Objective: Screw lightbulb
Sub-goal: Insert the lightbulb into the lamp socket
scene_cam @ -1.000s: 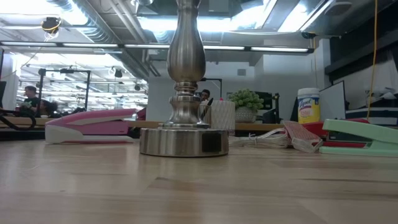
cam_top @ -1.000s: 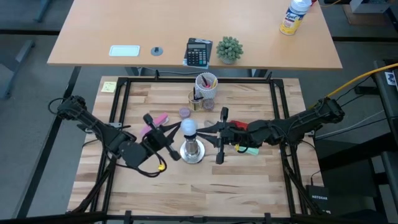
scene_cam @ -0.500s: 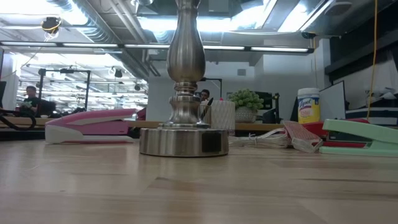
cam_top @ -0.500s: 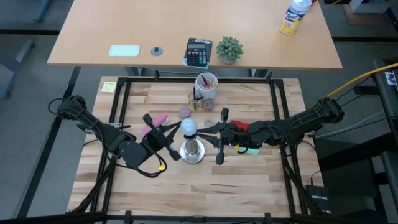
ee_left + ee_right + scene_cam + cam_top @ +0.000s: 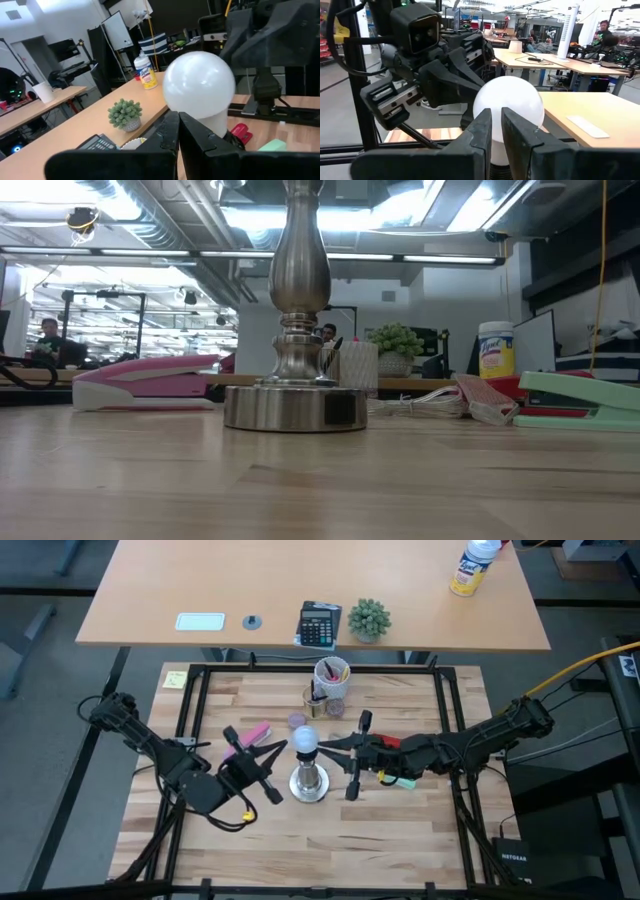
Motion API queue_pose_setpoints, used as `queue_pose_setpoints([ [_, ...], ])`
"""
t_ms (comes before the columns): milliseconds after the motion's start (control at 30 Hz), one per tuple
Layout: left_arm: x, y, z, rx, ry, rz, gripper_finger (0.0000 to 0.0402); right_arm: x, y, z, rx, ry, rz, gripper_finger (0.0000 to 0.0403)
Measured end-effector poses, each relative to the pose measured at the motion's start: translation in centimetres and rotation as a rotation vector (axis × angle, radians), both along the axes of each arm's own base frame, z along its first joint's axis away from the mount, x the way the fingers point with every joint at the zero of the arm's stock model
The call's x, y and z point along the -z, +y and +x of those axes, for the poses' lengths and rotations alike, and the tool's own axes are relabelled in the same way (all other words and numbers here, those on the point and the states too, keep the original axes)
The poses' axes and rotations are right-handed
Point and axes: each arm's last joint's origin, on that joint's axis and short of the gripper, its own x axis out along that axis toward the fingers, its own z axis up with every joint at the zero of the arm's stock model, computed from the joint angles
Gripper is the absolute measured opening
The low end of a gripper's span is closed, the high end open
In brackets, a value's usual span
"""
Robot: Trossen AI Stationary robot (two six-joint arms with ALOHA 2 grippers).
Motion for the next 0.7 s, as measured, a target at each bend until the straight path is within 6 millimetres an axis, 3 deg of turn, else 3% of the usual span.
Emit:
queue_pose_setpoints([
  [267,-0.1,-1.4,-1.0,0.055,-0.014,-0.016,0.0001,-1.2,-0.3,-0.7,0.023,-0.052,-0.028,0.0048],
  [433,0.0,-1.9,-1.0,0.175,-0.047,-0.084,0.0001,-1.6,-0.8,-0.9,0.138,-0.065,-0.086,0.0048],
  [700,0.2,-1.0,0.2,0.242,-0.057,-0.133,0.0001,-0.8,-2.8,0.4,0.185,-0.035,-0.071,0.0048],
])
